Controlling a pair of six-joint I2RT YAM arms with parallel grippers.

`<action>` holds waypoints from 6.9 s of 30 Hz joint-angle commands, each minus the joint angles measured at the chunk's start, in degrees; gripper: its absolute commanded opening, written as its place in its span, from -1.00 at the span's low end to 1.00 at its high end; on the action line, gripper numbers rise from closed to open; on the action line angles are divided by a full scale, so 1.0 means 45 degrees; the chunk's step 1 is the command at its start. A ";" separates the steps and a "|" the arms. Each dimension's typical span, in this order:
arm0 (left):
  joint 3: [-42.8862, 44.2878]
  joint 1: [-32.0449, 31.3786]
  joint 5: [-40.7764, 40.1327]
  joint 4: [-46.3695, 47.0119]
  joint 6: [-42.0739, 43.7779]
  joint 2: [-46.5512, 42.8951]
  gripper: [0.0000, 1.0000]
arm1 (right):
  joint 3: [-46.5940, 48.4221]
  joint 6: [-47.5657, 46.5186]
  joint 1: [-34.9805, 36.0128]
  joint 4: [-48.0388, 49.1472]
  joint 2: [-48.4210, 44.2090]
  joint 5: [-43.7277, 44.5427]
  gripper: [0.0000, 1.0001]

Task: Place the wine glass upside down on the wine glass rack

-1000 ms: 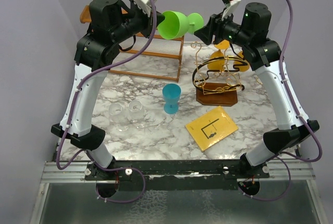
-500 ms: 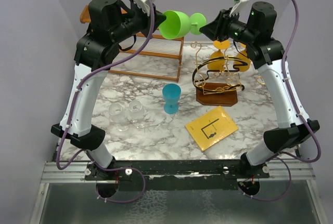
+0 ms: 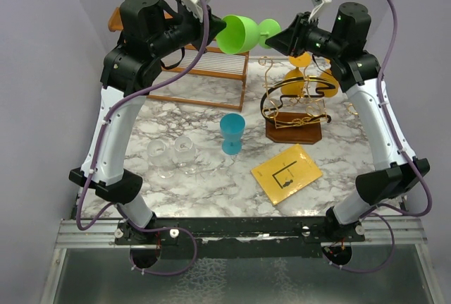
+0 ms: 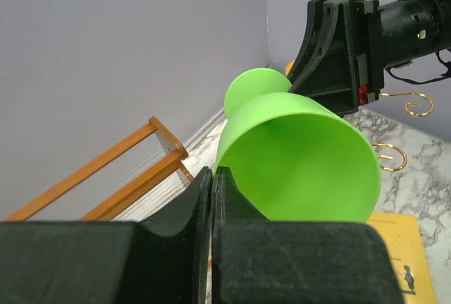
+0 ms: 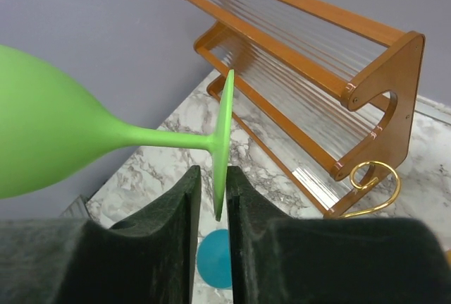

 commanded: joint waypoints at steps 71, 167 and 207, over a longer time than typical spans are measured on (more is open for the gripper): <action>-0.6192 0.1532 -0.0402 0.1858 -0.0219 -0.2907 0.86 | -0.7957 -1.9857 -0.0242 -0.5259 -0.8398 1.1463 -0.98; -0.6885 0.1898 0.0345 0.2091 -0.0547 -0.2653 0.83 | -0.9273 -1.9339 0.0003 -0.5055 -0.8451 1.2099 -0.51; -1.0778 0.1014 0.1241 0.0803 0.2429 -0.2427 0.73 | -0.5195 -1.3755 -0.0014 -0.5406 -0.8707 0.2255 0.25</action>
